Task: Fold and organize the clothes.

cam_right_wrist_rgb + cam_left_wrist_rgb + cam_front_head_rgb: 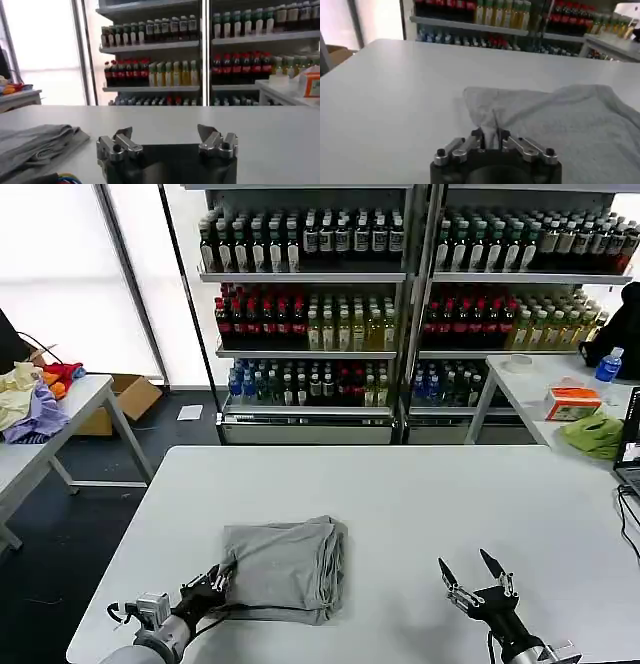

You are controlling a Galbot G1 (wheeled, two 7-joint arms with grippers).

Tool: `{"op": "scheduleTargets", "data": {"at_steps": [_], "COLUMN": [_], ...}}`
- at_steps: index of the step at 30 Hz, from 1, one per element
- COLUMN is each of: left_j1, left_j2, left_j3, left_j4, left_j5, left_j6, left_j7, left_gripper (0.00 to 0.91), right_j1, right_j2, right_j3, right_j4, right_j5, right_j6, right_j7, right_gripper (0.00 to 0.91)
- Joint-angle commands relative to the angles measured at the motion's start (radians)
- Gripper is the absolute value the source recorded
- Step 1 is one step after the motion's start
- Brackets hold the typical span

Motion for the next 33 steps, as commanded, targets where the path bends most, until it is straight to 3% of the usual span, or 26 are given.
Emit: {"op": "scheduleTargets", "data": {"at_steps": [1,8,15,22,29,33], "left_j1": [0.0,0.019,0.025,-0.005,-0.014,-0.008], "left_j2": [-0.041,-0.027,0.046,0.133,0.27,0.272], "left_j3": [-0.024,-0.19,-0.469,-0.685,-0.766,-0.71], "left_j4": [-0.011,-0.042,-0.034,0.044,0.083,0.022], "left_j5": [-0.099,-0.206,-0.244,-0.241,-0.237,-0.235], "left_j6": [0.006,0.004,0.018,0.1,0.13,0.137], "left_j7": [-0.021,-0.017,0.027,0.128,0.181,0.149], "left_gripper": [0.03,0.02,0.02,0.02,0.02,0.03], "right_j1": [0.0,0.0,0.015,0.032,0.04,0.045], "right_j2": [-0.001,-0.01,-0.013,-0.024,-0.028,-0.021], "right_j3": [0.003,0.014,0.008,-0.001,-0.004,-0.006], "right_j4": [0.002,0.001,-0.011,-0.022,-0.036,-0.05], "right_j5": [0.002,0.015,0.019,0.031,0.044,0.048], "right_j6": [-0.001,0.001,0.001,0.003,0.015,0.02], "right_j7": [0.0,0.001,0.002,0.003,0.002,0.002], "right_gripper": [0.907,0.907,0.907,0.907,0.907,0.907]}}
